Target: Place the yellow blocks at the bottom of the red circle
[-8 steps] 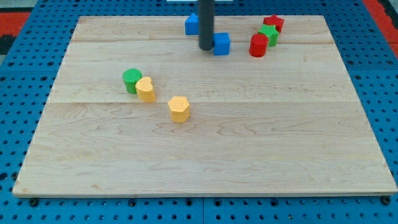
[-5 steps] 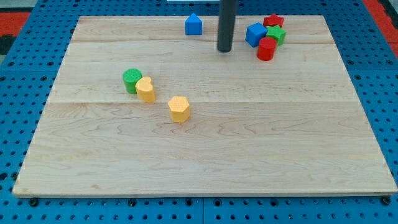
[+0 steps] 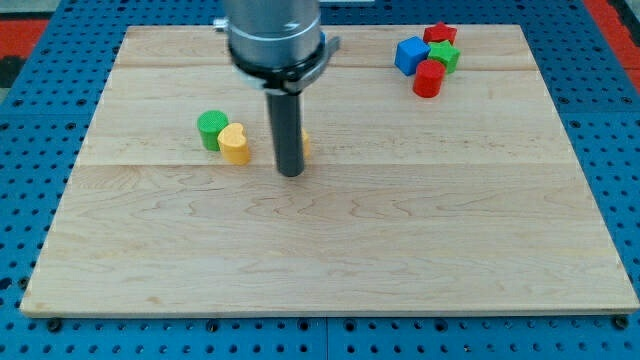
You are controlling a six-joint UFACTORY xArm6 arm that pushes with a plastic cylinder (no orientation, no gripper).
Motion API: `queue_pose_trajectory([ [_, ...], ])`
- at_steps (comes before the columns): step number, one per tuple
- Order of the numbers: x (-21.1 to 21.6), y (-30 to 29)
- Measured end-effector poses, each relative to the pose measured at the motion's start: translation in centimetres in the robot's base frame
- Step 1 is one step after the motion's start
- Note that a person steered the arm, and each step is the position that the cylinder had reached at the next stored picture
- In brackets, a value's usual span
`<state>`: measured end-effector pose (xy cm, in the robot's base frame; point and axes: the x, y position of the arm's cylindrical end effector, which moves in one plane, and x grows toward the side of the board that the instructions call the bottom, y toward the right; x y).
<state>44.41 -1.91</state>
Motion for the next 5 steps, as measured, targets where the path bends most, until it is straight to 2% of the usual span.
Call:
queue_pose_trajectory([
  [1,-2.4,4.8],
  [2,-2.8,5.2],
  [3,2.1,2.2],
  [4,3.0,-7.5],
  [5,2.3,-14.8],
])
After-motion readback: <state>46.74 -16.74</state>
